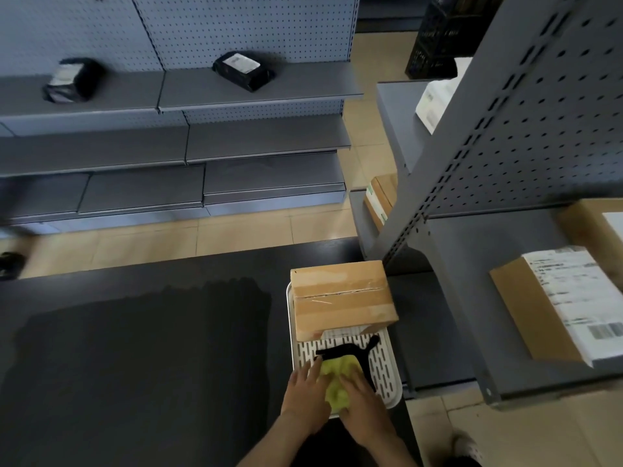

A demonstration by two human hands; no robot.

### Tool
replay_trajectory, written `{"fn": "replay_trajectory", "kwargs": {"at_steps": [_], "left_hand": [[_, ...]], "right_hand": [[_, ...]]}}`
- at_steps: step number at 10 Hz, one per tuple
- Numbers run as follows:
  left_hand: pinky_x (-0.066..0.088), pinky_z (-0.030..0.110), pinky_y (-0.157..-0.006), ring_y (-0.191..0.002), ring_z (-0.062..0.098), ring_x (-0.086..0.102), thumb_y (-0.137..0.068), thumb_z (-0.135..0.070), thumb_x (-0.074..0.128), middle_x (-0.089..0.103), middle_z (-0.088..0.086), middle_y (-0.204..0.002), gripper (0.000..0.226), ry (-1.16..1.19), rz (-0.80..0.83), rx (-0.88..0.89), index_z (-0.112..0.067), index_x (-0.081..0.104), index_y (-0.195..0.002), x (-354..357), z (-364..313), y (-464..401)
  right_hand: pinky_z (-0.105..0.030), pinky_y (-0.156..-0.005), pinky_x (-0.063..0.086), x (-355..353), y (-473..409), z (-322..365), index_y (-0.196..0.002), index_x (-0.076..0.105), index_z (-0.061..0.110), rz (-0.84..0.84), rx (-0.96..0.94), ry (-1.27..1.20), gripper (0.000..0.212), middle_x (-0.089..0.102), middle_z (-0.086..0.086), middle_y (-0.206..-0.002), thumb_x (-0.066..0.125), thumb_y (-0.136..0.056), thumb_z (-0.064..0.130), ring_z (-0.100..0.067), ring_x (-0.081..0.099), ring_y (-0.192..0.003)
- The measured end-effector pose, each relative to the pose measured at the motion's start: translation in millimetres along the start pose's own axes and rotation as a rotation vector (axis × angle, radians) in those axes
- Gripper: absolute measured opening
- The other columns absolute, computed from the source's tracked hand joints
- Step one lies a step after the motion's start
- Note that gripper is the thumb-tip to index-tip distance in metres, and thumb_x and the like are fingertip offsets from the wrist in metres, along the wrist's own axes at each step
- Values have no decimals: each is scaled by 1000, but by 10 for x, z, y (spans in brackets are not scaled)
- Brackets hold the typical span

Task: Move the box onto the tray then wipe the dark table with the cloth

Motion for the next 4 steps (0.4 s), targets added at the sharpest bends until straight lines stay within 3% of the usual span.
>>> {"fn": "replay_trajectory", "kwargs": {"at_steps": [3,4], "left_hand": [[19,50,-125,-155,27,18,-97,-32,47,23,3,-168,63,98,-79,-26,-29,28,-157,-319,577,389],[18,50,-126,-156,25,16,-100,-34,50,20,3,-169,62,170,-41,-89,-32,28,-158,-397,970,618]], "right_hand": [[-33,-121,30,-15,71,628,-158,35,29,-69,-57,-43,65,24,7,-169,60,-98,23,-15,27,-154],[-28,-119,32,22,114,893,-156,38,32,-54,-87,-37,61,28,9,-167,57,-99,25,-14,32,-151]]}}
Point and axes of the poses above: each hand's wrist, its own y-axis away from the middle knuckle, its own x-axis out of the palm, z = x × y, the point moved 8 cm from there along -y, towards the middle knuckle
